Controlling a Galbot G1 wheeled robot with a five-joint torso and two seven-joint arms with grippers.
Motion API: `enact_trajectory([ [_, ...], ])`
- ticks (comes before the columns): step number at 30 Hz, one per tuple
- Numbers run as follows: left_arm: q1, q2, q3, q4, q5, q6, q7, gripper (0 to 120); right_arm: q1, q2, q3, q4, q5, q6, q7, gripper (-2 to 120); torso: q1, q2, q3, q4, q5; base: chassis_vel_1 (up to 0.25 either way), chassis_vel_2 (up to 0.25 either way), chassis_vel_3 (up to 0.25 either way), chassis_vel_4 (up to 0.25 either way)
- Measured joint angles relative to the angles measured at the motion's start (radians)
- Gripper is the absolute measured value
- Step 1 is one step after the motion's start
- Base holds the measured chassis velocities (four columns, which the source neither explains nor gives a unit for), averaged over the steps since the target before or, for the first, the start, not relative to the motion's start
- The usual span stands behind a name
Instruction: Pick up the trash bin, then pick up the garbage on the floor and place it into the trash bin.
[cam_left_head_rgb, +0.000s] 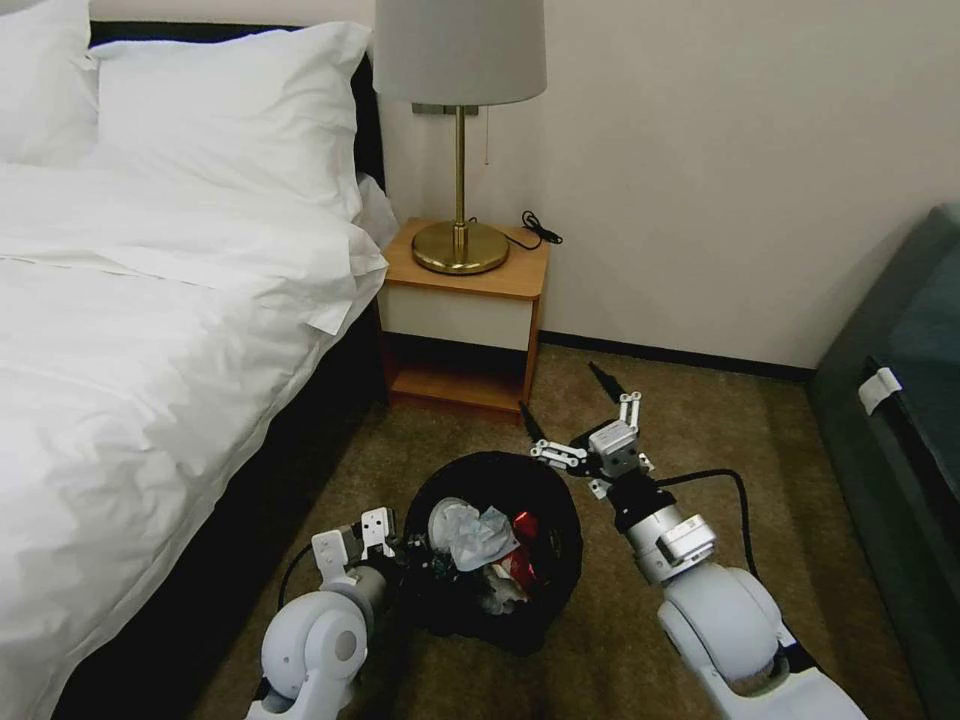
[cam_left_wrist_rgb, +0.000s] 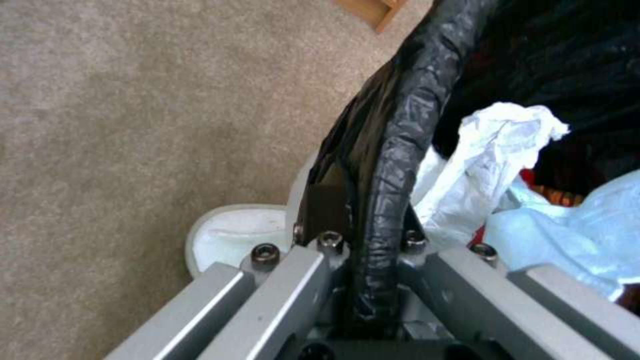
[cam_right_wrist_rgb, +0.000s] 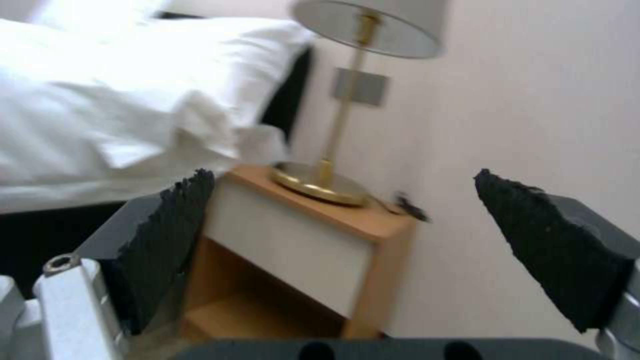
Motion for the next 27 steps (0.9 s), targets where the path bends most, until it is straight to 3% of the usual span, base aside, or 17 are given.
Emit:
enact_trajectory([
  [9,-0.005,0.005,-0.033,-0.015,-0.006,0.0,-0.002,0,-0.055,0.042,0.127,-0.014,0.002,-0.012,0.061,100,0.0,0.0,0.0,0.0,-0.0001,0.0,0.0,0.0,0.0],
  [27,-0.033,0.023,-0.076,-0.055,-0.026,0.0,-0.007,0,-0.087,0.235,0.23,-0.098,-0.046,-0.074,0.181,100,0.0,0.0,0.0,0.0,-0.0002,0.0,0.0,0.0,0.0],
])
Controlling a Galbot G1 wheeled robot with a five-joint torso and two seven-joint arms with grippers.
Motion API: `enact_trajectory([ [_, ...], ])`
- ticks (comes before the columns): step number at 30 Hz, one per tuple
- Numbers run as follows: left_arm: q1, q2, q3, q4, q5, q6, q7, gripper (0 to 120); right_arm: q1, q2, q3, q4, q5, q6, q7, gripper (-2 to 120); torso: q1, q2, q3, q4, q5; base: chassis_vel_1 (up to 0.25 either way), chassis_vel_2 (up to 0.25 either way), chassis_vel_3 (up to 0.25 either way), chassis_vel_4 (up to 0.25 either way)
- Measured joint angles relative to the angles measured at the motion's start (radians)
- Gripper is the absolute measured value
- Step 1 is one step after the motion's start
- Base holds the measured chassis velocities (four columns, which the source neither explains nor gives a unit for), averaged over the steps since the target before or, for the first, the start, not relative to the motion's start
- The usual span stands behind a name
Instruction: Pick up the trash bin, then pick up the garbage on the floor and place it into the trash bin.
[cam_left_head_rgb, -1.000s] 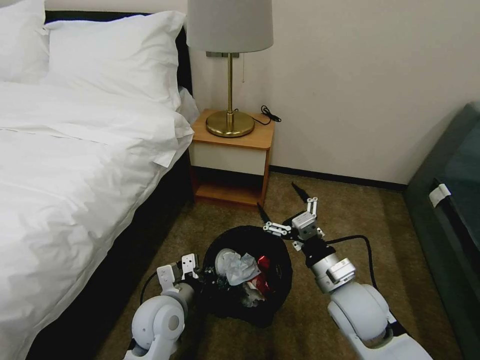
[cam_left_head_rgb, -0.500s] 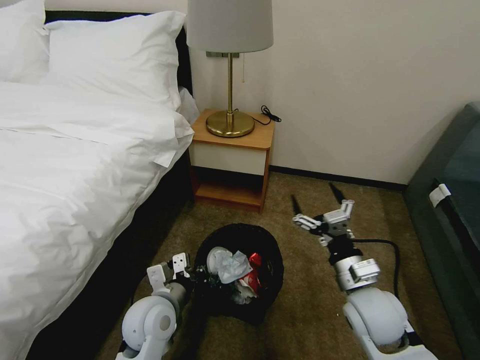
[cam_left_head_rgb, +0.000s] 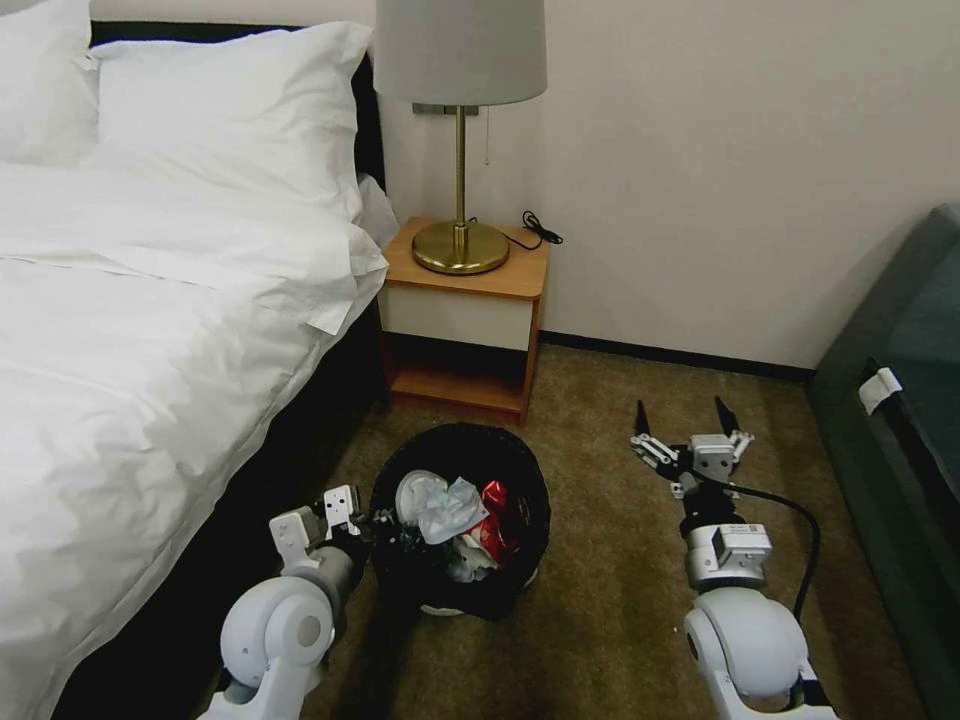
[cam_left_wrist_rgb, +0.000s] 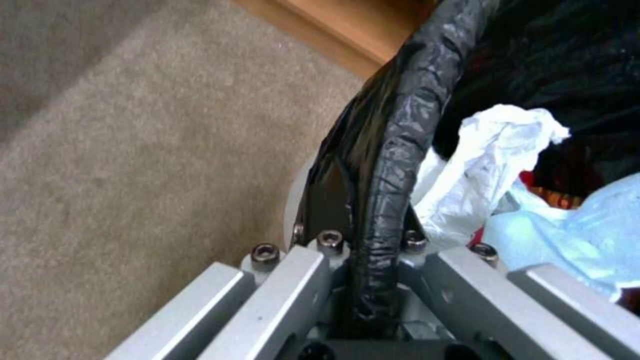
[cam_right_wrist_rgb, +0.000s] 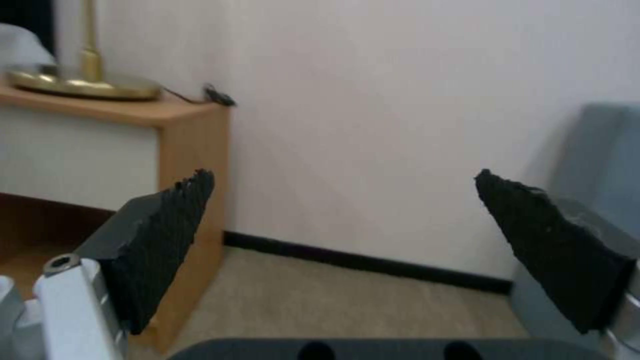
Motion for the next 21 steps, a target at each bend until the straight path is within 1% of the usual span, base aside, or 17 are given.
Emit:
enact_trajectory([
  [5,-0.003,-0.001,-0.001,-0.001,0.002,-0.001,0.004,0,-0.018,0.049,0.007,-0.012,-0.026,-0.005,0.012,100,0.0,0.0,0.0,0.0,0.0,0.0,0.0,0.0,0.0],
  [6,-0.003,-0.001,-0.001,-0.001,0.002,-0.001,0.004,0,-0.018,0.049,0.007,-0.012,-0.026,-0.005,0.012,100,0.0,0.0,0.0,0.0,0.0,0.0,0.0,0.0,0.0],
  [8,-0.003,-0.002,-0.004,-0.003,0.003,-0.002,0.008,0,-0.02,0.081,0.017,-0.023,-0.05,0.002,0.012,100,0.0,0.0,0.0,0.0,0.0,0.0,0.0,0.0,0.0],
  [10,-0.004,-0.001,-0.006,-0.004,0.005,-0.003,0.01,0,-0.02,0.091,0.022,-0.026,-0.057,0.003,0.013,100,0.0,0.0,0.0,0.0,0.0,0.0,0.0,0.0,0.0],
  [17,-0.004,-0.001,-0.007,-0.004,0.014,-0.009,0.015,0,-0.026,0.09,0.036,-0.029,-0.062,0.003,0.009,100,0.0,0.0,0.0,0.0,0.0,0.0,0.0,0.0,0.0],
  [21,0.005,-0.006,0.0,-0.005,0.024,-0.011,0.019,0,-0.031,0.084,0.041,-0.034,-0.062,0.006,0.008,100,0.0,0.0,0.0,0.0,0.0001,0.0,0.0,0.0,0.0],
])
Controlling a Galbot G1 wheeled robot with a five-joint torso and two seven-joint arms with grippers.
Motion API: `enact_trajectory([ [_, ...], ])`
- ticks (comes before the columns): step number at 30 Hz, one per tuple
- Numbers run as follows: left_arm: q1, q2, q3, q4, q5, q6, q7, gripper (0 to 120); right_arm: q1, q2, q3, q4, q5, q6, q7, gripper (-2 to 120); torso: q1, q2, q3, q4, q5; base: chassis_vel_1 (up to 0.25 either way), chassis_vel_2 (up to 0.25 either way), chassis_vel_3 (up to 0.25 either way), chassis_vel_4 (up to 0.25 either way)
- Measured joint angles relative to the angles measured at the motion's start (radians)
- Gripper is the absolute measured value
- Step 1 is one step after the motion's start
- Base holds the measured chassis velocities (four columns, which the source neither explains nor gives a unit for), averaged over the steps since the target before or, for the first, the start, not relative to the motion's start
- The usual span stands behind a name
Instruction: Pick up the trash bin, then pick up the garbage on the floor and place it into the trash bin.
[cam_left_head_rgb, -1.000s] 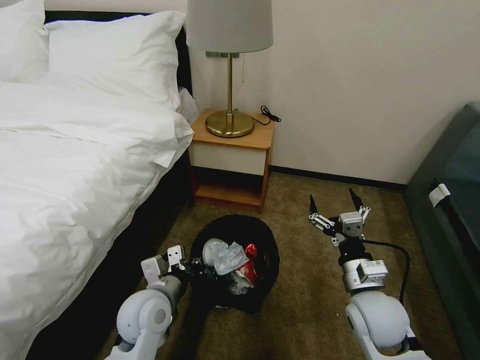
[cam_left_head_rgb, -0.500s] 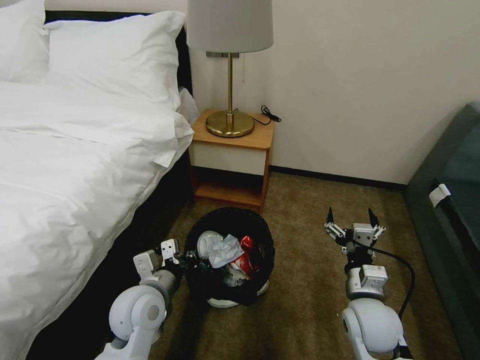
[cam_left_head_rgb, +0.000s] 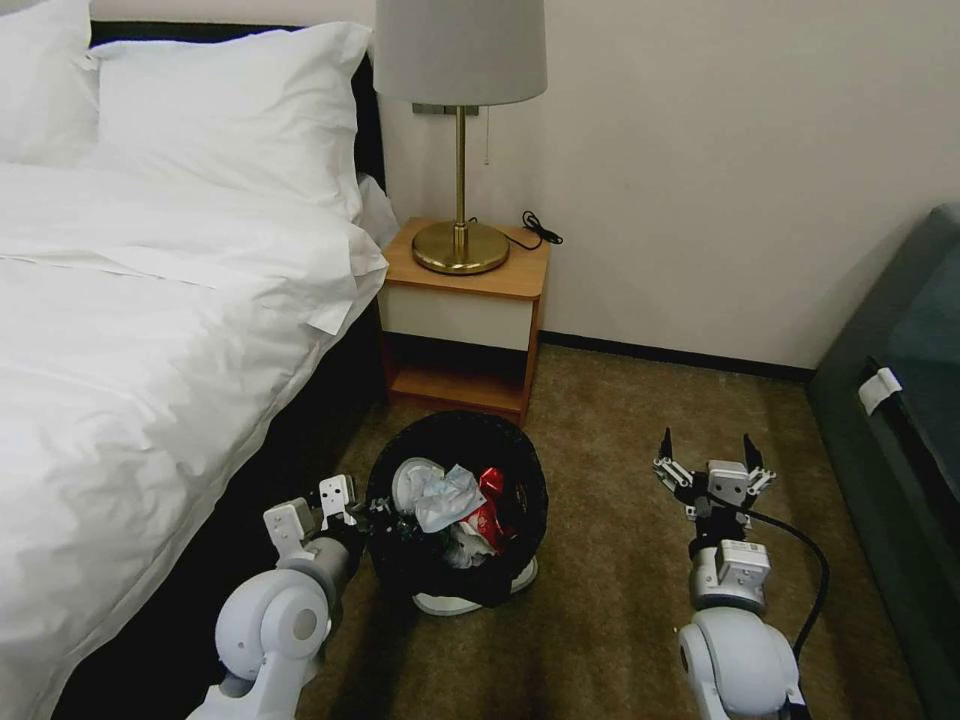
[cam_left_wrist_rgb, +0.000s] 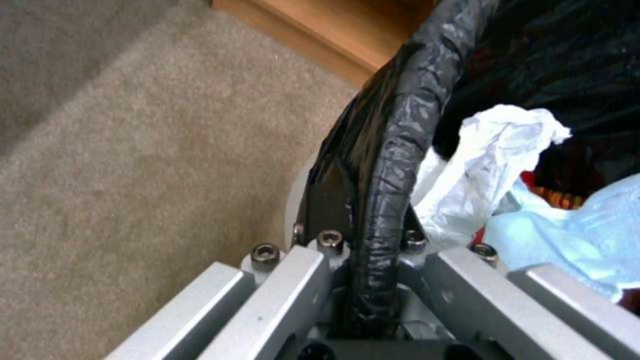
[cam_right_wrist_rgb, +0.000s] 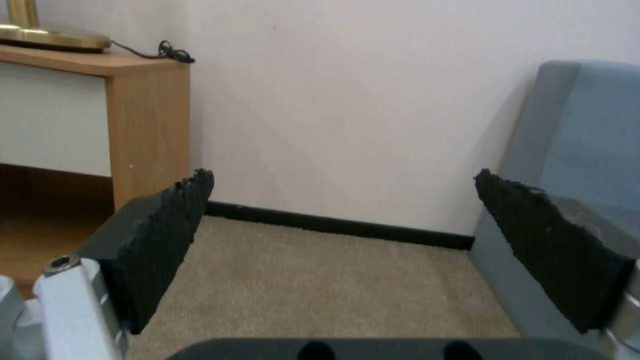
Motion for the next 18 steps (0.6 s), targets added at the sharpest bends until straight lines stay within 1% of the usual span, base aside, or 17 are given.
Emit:
enact_trajectory([
  [11,0.024,-0.011,0.026,-0.015,0.006,0.003,-0.011,0,0.013,0.0,0.016,-0.004,0.001,0.002,-0.001,100,0.0,0.0,0.0,0.0001,0.0,0.0,0.0,0.0,0.0],
  [18,0.052,-0.026,0.051,-0.021,0.009,0.009,-0.021,0,0.02,0.0,0.03,-0.007,0.001,0.005,-0.003,100,0.0,0.0,0.0,0.0,0.0001,0.0,0.0,0.0,0.0],
])
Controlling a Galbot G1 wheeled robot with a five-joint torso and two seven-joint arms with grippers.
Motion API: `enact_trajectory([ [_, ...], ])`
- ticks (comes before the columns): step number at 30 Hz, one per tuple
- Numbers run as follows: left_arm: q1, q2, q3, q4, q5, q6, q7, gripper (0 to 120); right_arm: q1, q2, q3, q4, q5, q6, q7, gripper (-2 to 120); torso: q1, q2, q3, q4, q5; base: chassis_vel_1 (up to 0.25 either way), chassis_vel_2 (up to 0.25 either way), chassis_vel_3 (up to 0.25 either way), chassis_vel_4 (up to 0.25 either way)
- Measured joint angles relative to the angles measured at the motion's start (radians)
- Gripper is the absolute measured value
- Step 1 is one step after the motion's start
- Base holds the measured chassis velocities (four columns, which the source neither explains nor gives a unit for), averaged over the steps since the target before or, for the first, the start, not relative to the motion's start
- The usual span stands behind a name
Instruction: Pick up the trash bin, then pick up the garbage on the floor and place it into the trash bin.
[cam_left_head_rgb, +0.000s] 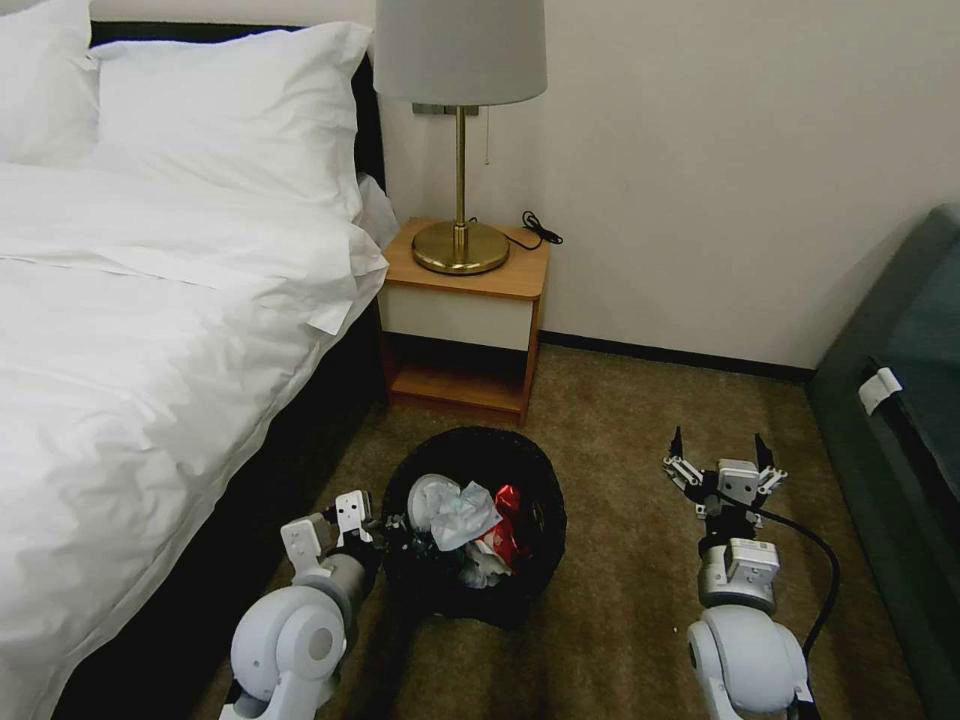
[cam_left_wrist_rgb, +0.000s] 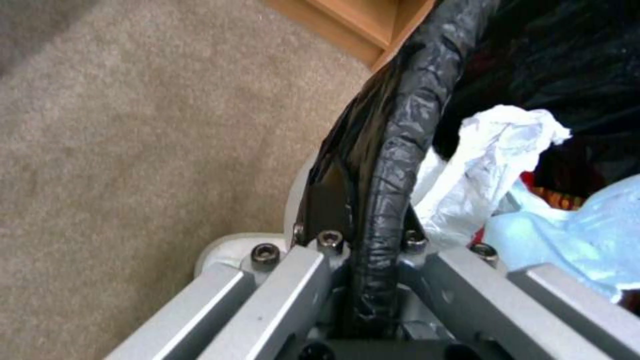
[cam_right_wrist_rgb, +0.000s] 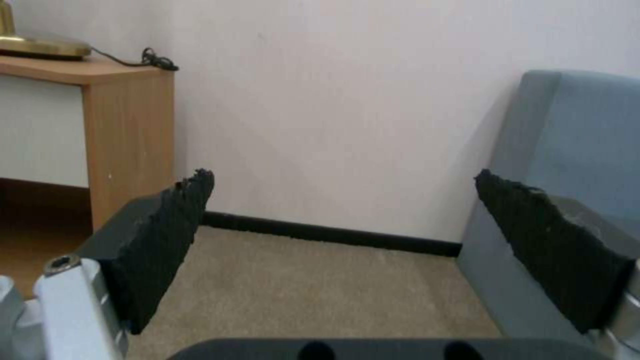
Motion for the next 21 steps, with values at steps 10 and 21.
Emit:
enact_trajectory([
  [10,0.011,-0.008,0.016,0.01,0.005,0.001,-0.006,0,0.004,0.005,0.003,-0.002,0.001,0.003,-0.001,100,0.0,0.0,0.0,0.0,-0.0001,0.0,0.0,0.0,0.0],
  [21,0.008,-0.006,0.013,0.012,0.008,0.002,-0.007,0,0.004,0.006,0.001,-0.009,-0.001,0.013,-0.004,100,0.0,0.0,0.0,0.0,0.0,0.0,0.0,0.0,0.0],
])
